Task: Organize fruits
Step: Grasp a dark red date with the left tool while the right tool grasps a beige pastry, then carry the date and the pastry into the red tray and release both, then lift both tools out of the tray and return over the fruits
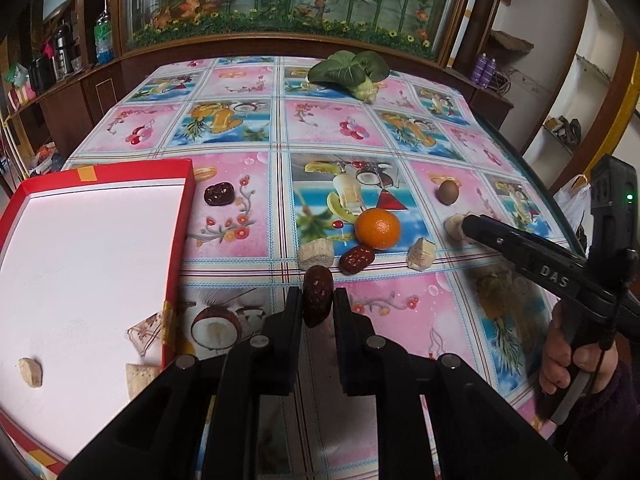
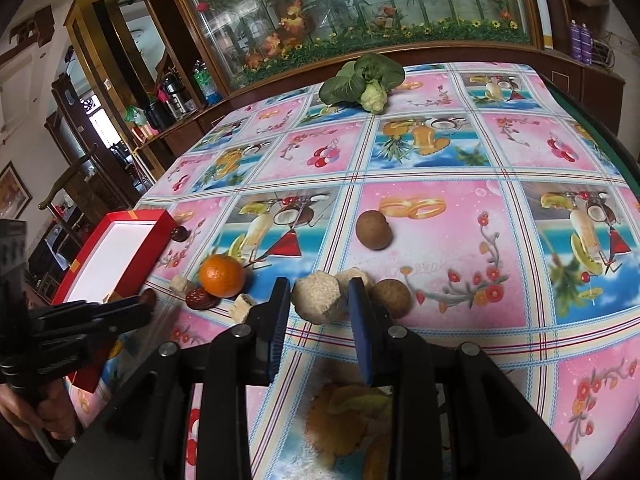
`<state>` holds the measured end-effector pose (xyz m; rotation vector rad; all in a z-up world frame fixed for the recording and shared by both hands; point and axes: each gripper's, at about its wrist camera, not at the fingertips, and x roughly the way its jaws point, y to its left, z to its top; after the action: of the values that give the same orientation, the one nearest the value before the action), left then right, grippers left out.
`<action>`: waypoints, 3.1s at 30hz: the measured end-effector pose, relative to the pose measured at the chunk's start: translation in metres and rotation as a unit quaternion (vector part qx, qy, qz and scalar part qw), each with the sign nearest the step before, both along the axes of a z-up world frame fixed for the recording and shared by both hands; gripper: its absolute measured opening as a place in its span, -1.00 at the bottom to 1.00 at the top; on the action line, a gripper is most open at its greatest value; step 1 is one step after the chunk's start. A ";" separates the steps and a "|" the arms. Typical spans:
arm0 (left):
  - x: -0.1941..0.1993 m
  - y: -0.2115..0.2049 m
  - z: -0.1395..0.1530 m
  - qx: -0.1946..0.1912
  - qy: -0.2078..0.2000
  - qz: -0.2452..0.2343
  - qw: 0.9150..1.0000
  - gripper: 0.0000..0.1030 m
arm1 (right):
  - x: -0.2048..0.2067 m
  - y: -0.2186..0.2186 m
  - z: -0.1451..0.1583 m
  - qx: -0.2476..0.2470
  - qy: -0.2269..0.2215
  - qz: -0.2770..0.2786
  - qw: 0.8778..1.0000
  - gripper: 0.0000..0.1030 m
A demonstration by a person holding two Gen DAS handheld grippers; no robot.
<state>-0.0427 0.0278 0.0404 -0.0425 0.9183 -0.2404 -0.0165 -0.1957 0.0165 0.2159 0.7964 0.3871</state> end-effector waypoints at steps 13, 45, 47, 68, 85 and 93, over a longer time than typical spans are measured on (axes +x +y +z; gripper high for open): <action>-0.027 0.020 0.031 0.025 -0.072 0.026 0.997 -0.74 | -0.013 0.034 0.010 0.023 -0.007 0.004 1.000 -0.38; -0.035 0.177 0.010 0.083 -0.045 0.210 0.973 -0.74 | -0.052 0.269 0.012 0.005 -0.020 0.244 0.969 -0.38; -0.033 0.176 0.007 0.086 -0.041 0.208 0.973 -0.74 | -0.052 0.272 0.009 0.004 -0.017 0.244 0.970 -0.38; -0.040 0.160 0.008 0.093 -0.007 0.207 0.974 0.16 | -0.046 0.229 0.019 0.036 -0.026 0.216 0.975 -0.17; -0.107 0.072 0.185 0.074 -0.237 0.074 0.966 0.40 | -0.074 -0.012 0.175 0.055 -0.139 -0.043 0.988 -0.18; -0.096 0.033 0.199 0.074 -0.272 0.046 0.958 0.59 | -0.102 -0.022 0.292 0.098 -0.205 0.011 0.974 -0.18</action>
<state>-0.1390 0.0609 0.2393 0.1161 0.3806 -0.0866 -0.1190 -0.2182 0.3087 0.2993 0.3545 0.5120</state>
